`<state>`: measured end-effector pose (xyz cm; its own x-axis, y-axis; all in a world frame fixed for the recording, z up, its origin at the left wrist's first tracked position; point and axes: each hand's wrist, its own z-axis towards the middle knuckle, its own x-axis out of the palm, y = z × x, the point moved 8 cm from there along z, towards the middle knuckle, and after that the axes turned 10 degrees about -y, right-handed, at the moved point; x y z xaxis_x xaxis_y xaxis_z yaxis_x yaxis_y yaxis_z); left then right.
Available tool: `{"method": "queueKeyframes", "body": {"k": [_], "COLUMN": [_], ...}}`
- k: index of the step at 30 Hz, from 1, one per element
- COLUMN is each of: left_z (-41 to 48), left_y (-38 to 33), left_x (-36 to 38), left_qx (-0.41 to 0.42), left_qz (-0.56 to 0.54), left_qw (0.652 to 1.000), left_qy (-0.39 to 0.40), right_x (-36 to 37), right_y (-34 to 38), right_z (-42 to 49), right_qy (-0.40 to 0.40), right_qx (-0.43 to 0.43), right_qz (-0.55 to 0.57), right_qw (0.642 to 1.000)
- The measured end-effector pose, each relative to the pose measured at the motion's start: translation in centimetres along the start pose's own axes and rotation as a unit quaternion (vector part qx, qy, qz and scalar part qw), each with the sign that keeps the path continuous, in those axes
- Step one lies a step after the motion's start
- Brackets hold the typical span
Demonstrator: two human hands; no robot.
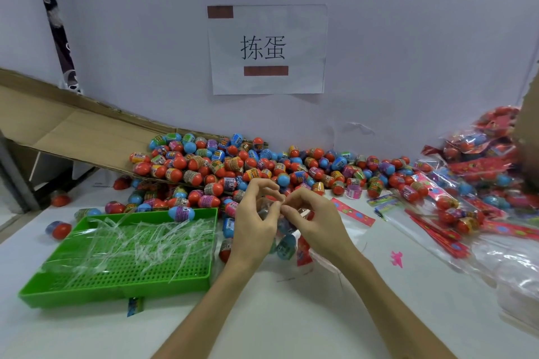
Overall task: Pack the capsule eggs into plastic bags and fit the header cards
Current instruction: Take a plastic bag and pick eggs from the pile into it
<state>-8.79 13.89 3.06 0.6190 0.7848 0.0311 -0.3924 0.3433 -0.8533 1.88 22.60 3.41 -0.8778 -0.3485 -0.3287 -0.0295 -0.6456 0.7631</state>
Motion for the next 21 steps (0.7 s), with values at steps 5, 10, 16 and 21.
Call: {"method": "queueKeyframes", "body": {"k": [5, 10, 16, 21], "left_z": [-0.1, 0.1, 0.3, 0.8], "left_y": [0.7, 3.1, 3.5, 3.4], "left_x": [0.3, 0.5, 0.1, -1.4], "left_qx": [-0.048, -0.184, -0.205, -0.192], "left_qz": [-0.039, -0.043, -0.099, -0.115], "left_qw": [0.998, 0.982, 0.974, 0.972], "left_qy": [0.012, 0.023, 0.000, -0.069], "right_x": [-1.4, -5.1, -4.1, -2.8], "right_y": [-1.1, -3.9, -5.2, -5.0], "right_z": [1.0, 1.6, 1.4, 1.4], "right_qy": [-0.041, -0.180, -0.168, -0.099], "right_qx": [0.064, 0.156, 0.222, 0.245], "right_qz": [0.018, 0.129, 0.194, 0.194], "right_qw": [0.997, 0.962, 0.940, 0.945]}}
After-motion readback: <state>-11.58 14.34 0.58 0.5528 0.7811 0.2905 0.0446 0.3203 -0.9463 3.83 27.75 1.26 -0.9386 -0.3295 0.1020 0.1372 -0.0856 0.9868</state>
